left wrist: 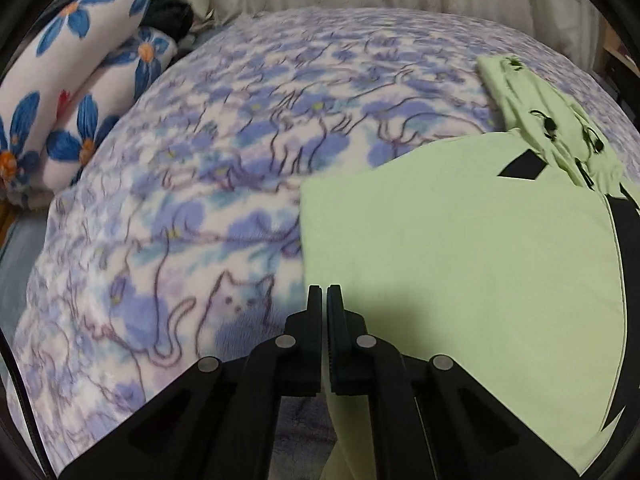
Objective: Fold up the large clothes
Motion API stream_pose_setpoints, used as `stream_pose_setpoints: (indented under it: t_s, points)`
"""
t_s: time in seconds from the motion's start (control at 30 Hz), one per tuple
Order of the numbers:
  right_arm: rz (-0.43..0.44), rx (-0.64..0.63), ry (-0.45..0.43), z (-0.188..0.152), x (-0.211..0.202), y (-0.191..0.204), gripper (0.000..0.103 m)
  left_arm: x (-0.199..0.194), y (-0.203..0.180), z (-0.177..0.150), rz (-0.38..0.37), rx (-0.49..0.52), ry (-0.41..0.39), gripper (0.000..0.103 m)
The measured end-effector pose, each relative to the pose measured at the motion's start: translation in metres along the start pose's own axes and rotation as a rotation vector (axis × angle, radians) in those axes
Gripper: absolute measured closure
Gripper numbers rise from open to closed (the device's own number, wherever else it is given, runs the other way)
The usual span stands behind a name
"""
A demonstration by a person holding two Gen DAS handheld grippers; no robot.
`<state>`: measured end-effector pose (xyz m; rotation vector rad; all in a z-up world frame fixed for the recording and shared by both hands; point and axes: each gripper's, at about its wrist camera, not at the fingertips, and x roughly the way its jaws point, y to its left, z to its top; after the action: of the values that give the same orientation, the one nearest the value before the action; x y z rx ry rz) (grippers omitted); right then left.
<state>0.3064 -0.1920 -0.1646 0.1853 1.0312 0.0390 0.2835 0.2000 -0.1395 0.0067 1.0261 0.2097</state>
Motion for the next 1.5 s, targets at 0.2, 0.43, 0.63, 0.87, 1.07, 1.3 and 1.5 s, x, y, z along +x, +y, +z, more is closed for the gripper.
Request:
stream_pose_setpoints:
  t_s: [0.2, 0.43, 0.63, 0.87, 1.07, 1.3, 1.5]
  points:
    - [-0.032, -0.070, -0.090, -0.011, -0.042, 0.022, 0.063, -0.038, -0.008, 0.000, -0.071, 0.003, -0.090, 0.087]
    - [0.076, -0.195, -0.156, -0.026, -0.063, 0.089, 0.056, -0.085, -0.068, -0.008, -0.314, 0.052, -0.115, 0.041]
    - [0.019, -0.253, -0.239, -0.048, -0.064, 0.124, 0.056, -0.075, -0.107, -0.039, -0.273, 0.078, -0.120, 0.041]
    - [0.068, -0.200, -0.344, -0.049, -0.090, 0.108, 0.056, -0.046, -0.104, -0.053, -0.257, 0.036, -0.037, 0.041]
    - [0.148, -0.322, -0.177, -0.055, -0.058, 0.135, 0.056, -0.043, -0.104, -0.055, -0.259, 0.013, -0.036, 0.040]
    - [0.162, -0.334, 0.052, -0.065, -0.002, 0.132, 0.056, -0.037, -0.099, -0.051, -0.195, 0.059, -0.037, 0.040]
    - [-0.051, -0.223, -0.003, -0.050, -0.009, 0.056, 0.056, -0.023, -0.056, -0.044, -0.119, 0.005, -0.012, 0.040]
